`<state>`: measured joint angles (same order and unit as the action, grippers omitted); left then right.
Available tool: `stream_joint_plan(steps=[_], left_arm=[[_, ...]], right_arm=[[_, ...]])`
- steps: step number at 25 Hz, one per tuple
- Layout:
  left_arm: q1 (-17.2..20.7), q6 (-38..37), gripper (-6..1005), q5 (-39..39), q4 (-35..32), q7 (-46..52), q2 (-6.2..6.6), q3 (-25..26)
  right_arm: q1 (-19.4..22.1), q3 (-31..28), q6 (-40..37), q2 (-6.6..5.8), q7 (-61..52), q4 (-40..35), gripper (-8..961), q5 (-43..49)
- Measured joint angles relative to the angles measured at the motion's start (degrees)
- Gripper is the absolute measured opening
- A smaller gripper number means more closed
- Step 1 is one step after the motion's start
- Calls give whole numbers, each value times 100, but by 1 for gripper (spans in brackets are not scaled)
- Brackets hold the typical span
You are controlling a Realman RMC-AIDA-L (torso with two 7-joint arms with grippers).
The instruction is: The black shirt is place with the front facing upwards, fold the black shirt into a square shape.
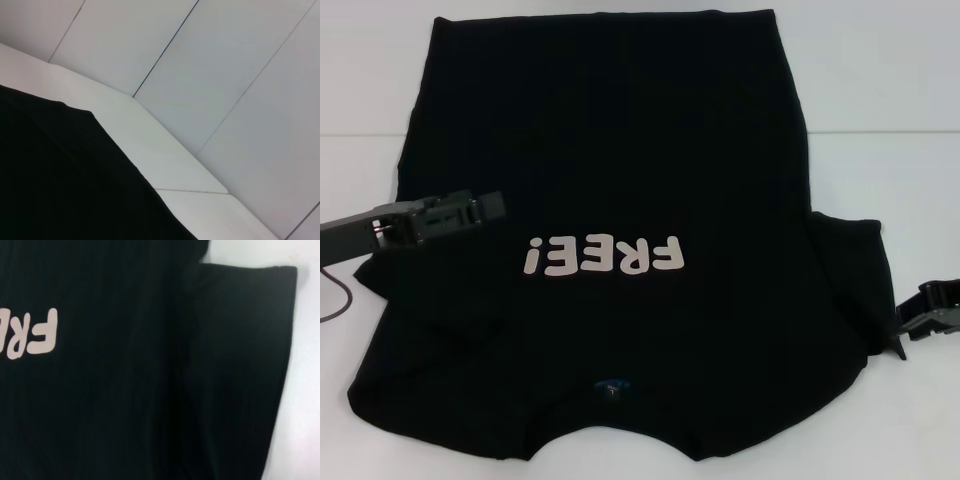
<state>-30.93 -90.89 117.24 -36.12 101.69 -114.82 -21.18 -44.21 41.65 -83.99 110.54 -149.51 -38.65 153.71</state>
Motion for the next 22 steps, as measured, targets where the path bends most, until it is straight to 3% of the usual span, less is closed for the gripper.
stream_joint_plan(steps=[19, 22], left_arm=[[17, 64, 872, 0, 9, 0, -6, 145], [18, 63, 872, 0, 9, 0, -12, 146]], right_arm=[[-76, -4, 100, 19, -5, 111, 414, 116], [-98, 43, 163, 41, -39, 135, 584, 124]])
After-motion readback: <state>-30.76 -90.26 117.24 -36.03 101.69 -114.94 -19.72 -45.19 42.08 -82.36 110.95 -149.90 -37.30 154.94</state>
